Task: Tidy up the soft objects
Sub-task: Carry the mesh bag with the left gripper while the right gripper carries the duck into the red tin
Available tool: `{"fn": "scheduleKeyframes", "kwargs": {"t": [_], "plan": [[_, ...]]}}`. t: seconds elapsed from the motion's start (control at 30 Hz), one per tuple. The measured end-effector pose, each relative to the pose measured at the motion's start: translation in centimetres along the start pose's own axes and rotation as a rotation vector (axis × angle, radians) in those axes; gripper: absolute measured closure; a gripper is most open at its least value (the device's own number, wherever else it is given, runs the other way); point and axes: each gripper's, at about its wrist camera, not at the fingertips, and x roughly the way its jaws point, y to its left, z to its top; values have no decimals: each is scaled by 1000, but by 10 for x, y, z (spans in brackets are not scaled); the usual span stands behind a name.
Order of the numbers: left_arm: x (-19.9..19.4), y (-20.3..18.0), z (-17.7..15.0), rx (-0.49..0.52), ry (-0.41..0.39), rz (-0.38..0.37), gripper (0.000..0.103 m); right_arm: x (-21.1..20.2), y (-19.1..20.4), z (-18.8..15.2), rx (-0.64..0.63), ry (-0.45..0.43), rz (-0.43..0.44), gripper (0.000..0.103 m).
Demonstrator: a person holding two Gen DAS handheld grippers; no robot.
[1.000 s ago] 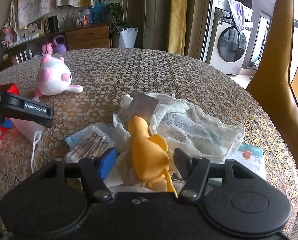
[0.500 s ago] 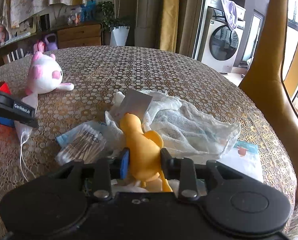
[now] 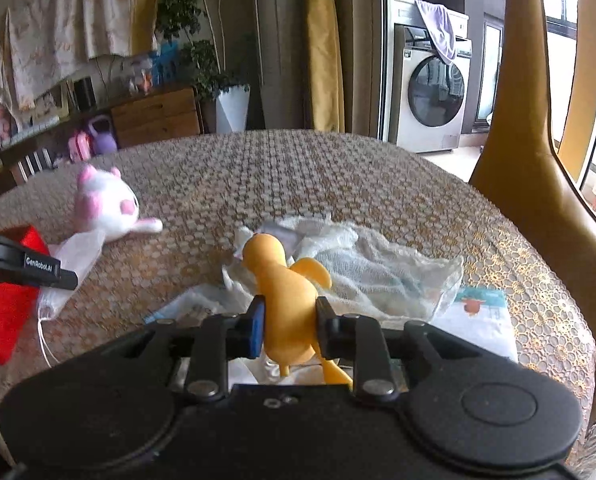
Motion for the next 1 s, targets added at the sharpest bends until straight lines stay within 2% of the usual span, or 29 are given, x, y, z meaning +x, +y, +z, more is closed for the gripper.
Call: {"fn": "scheduleKeyframes", "kwargs": {"t": [0.33,0.67,1.0], "plan": [[-58,24,11,64,-24,-92,86,-45,18,20,31,-70,80,78],[-113,69,21,94,-98,-64,86,-76,59,45,15,-130,180,78],[-135,126,23,71,-128,2,85,-78,127,64,-42,-129,297,78]]}}
